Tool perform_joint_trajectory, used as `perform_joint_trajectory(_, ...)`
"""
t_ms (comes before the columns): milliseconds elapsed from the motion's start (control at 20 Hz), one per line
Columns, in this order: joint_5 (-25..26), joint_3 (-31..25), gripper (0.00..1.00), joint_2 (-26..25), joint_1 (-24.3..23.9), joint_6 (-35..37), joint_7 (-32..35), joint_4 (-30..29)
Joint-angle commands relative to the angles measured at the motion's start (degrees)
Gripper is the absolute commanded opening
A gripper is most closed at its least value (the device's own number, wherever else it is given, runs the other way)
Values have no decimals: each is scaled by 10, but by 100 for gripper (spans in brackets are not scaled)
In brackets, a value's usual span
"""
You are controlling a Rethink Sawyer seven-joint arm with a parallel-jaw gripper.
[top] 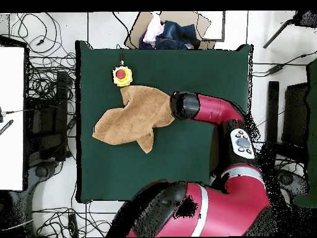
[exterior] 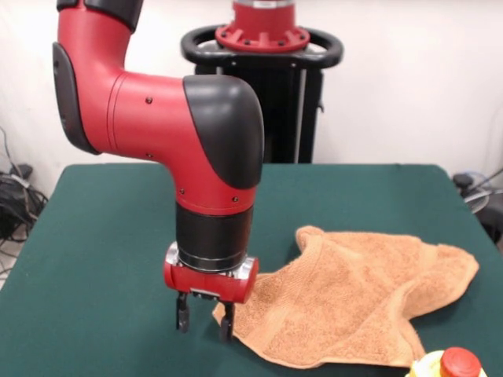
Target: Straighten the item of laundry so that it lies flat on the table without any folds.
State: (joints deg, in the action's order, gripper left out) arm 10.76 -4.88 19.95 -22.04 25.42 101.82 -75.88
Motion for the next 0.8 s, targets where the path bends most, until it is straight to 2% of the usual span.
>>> perform_joint_trajectory(50, 27, -40, 100, -4, -5, -56, 26, -35)
perform_joint_trajectory(450, 33, -32, 100, 5, 6, -89, 35, -51)
perform_joint_trajectory(800, 23, -15, 100, 11, 27, -89, 55, -62)
